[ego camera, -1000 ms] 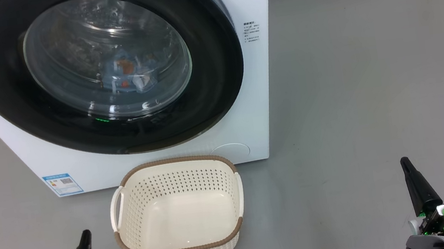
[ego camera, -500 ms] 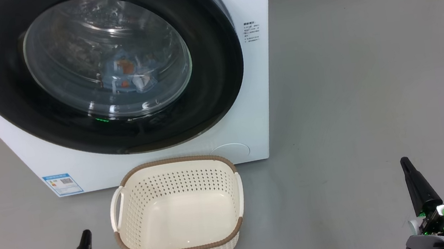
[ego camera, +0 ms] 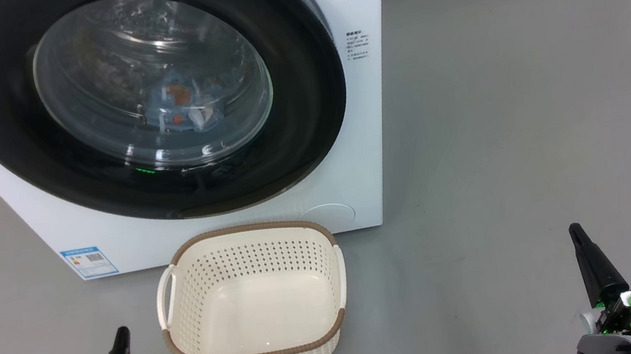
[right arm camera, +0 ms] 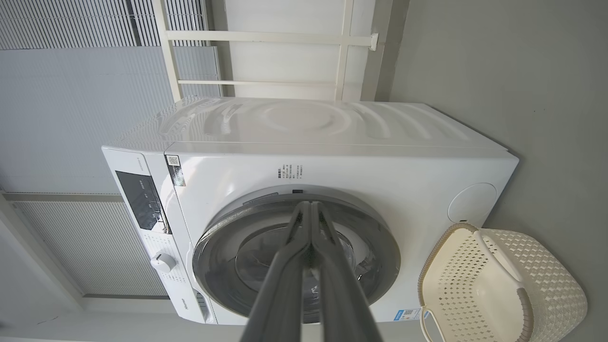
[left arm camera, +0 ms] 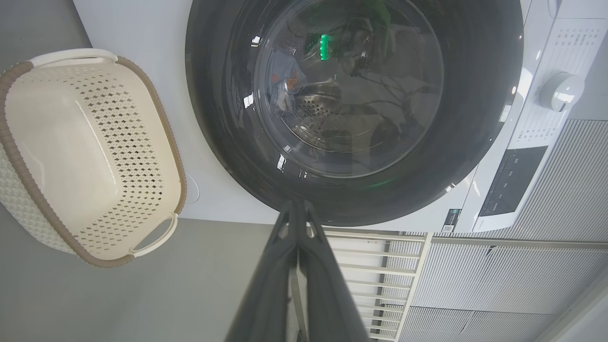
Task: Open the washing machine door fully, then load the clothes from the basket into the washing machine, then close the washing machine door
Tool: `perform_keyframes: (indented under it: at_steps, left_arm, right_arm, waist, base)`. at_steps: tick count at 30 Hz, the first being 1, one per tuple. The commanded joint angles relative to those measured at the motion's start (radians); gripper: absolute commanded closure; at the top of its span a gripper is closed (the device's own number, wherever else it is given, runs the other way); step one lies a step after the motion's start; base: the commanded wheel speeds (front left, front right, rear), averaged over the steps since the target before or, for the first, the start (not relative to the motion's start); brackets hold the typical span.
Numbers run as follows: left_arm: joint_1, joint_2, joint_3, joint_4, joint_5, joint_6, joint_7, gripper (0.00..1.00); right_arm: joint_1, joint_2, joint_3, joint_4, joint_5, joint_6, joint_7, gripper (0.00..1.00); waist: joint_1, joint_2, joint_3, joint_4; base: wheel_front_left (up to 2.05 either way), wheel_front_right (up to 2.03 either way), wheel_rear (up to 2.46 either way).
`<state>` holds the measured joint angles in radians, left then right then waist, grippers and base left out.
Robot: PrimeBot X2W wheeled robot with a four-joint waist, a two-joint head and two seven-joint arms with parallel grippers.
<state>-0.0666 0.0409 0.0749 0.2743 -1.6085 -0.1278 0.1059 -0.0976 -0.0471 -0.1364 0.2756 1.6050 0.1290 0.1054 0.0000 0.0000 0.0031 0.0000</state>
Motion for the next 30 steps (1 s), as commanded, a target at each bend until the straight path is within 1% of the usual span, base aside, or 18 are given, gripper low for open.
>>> perform_keyframes:
  at_steps: [1,30]
  left_arm:
    - [-0.041,0.012,0.036,-0.029,-0.002,-0.003,0.005,1.00]
    - [-0.041,0.011,0.037,-0.029,-0.001,-0.003,0.006,1.00]
  right_arm:
    - [-0.010,-0.003,0.022,-0.031,0.003,0.002,0.008,1.00]
    - [-0.010,-0.003,0.022,-0.031,0.003,0.002,0.008,1.00]
  waist:
    - [0.0000,0.0000,0.000,0.000]
    - [0.0000,0.0000,0.000,0.000]
  base:
    - [0.00,0.00,0.00]
    - [0.00,0.00,0.00]
